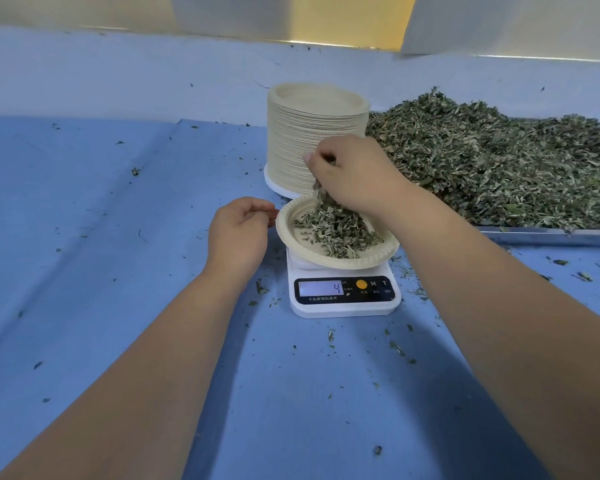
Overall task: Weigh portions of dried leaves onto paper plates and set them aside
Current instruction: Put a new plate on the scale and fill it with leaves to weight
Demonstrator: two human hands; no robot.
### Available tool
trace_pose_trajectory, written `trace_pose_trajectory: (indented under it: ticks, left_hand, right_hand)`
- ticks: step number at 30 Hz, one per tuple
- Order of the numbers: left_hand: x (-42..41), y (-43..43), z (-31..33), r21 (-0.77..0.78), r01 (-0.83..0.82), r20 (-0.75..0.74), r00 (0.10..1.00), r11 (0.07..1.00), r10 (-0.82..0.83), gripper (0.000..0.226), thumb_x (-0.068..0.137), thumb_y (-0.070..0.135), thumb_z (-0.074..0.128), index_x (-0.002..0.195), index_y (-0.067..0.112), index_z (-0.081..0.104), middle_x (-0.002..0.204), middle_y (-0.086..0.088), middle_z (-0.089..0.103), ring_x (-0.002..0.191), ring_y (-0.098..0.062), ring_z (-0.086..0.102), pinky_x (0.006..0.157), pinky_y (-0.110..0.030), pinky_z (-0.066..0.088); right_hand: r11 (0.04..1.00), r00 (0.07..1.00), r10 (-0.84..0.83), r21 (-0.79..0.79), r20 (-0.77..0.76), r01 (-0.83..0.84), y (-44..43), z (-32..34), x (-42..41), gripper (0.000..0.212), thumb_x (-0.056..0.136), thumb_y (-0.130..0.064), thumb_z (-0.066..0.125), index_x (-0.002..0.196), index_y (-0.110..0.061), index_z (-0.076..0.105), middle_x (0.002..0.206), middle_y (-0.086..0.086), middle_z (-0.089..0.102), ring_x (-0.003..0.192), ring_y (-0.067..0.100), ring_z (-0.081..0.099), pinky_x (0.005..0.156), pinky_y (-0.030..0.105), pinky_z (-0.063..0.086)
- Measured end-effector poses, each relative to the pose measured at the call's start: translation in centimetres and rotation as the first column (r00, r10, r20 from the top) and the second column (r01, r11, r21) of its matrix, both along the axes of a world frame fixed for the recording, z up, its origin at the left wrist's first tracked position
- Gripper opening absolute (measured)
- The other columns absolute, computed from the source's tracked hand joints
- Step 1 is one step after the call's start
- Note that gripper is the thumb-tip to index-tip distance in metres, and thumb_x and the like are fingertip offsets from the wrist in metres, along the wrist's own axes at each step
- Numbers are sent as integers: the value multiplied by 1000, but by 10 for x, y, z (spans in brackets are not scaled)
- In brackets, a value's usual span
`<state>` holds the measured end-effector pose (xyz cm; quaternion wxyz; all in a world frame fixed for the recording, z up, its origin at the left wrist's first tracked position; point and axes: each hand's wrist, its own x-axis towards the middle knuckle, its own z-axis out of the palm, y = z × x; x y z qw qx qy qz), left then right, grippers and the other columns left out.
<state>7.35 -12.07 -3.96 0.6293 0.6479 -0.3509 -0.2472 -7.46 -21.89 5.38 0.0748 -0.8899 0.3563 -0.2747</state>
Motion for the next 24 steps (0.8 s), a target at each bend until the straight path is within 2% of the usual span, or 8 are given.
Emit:
trace_pose_trajectory:
  ticks: [2,6,10,12,15,18,21,24]
  left_hand:
    - [0,0,0,2,-4,-7,1000,1000,4,25,91,6,53,92,21,73,87,9,78,82,-3,73,80,-30,56]
    - [0,0,0,5,-5,-1,1000,1000,5,25,92,6,53,91,22,73,86,12,78,81,0,72,78,-27,54]
    - [0,0,0,10,1,0,1000,1000,-1,25,91,5,53,92,21,72,85,13,78,80,1,72,78,-26,53]
    - [-1,0,0,14,2,1,1000,1000,-2,25,91,5,53,92,21,73,85,13,78,81,0,73,78,-27,53]
    - [0,0,1,14,-3,11,1000,1000,3,26,91,4,52,92,20,73,85,12,78,81,-1,73,77,-26,53]
    - [0,2,0,11,-4,13,1000,1000,4,26,90,4,52,92,20,73,84,13,78,81,0,73,77,-26,52]
    - [0,1,0,17,-8,19,1000,1000,7,26,91,5,53,91,21,73,84,13,78,81,0,72,78,-26,52]
    - [-1,1,1,24,-9,29,1000,1000,9,26,91,5,53,92,21,73,84,12,77,81,0,72,79,-26,53]
  right_hand:
    - [1000,1000,-15,4,-15,15,-2,-5,-5,48,103,-41,47,71,-7,57,61,1,57,57,16,49,59,34,39]
    - [997,995,-67,49,77,63,-2,-12,-22,48,103,-44,47,78,-7,64,65,7,58,59,16,49,59,31,37]
    - [984,957,-126,159,262,85,4,-14,-43,19,97,-25,56,89,-27,72,82,-13,70,74,3,64,63,18,44]
    - [970,936,-133,235,327,56,9,-16,-52,22,94,-15,59,90,-33,71,90,-14,73,85,2,68,75,18,51]
    - [971,917,-121,238,380,30,14,-26,-64,32,92,1,57,93,-28,71,94,-10,73,93,4,70,87,23,55]
    - [978,873,-127,207,470,31,16,-37,-78,33,91,9,56,95,-19,72,93,-7,74,89,3,71,85,18,56]
    - [976,821,-192,190,537,104,9,-46,-95,29,91,8,56,101,-15,71,99,-5,73,86,1,73,78,16,56]
    - [965,794,-259,188,550,185,-3,-52,-111,24,91,-1,65,109,-17,69,104,-7,71,83,-2,71,80,17,57]
